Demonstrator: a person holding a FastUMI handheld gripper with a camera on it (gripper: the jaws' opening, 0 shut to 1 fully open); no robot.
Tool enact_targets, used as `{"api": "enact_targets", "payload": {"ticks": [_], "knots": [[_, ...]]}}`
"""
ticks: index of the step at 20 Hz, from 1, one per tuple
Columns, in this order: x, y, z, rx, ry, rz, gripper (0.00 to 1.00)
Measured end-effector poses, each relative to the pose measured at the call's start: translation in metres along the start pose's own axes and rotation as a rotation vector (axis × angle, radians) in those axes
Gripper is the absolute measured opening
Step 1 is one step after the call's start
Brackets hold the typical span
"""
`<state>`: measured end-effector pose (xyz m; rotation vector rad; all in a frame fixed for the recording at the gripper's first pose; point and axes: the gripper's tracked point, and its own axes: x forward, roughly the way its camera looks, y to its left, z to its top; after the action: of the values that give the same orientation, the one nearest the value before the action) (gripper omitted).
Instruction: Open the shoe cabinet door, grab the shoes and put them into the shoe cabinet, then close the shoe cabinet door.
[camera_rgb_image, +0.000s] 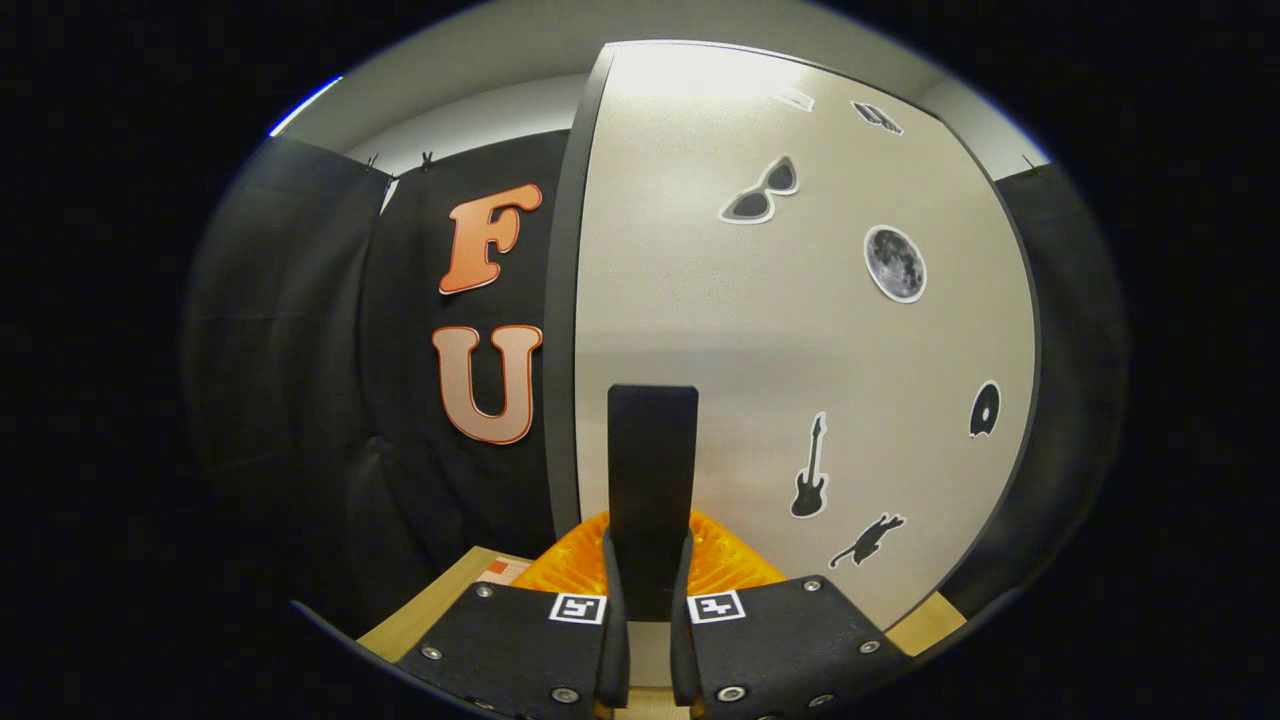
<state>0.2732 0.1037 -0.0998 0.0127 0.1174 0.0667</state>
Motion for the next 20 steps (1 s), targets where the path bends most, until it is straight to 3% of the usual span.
{"api": "enact_targets", "payload": {"ticks": [13, 20], "knots": [[-0.045, -0.009, 0.0, 0.005, 0.025, -0.004, 0.16], [-0.062, -0.019, -0.001, 0.004, 0.027, 0.043, 0.16]]}}
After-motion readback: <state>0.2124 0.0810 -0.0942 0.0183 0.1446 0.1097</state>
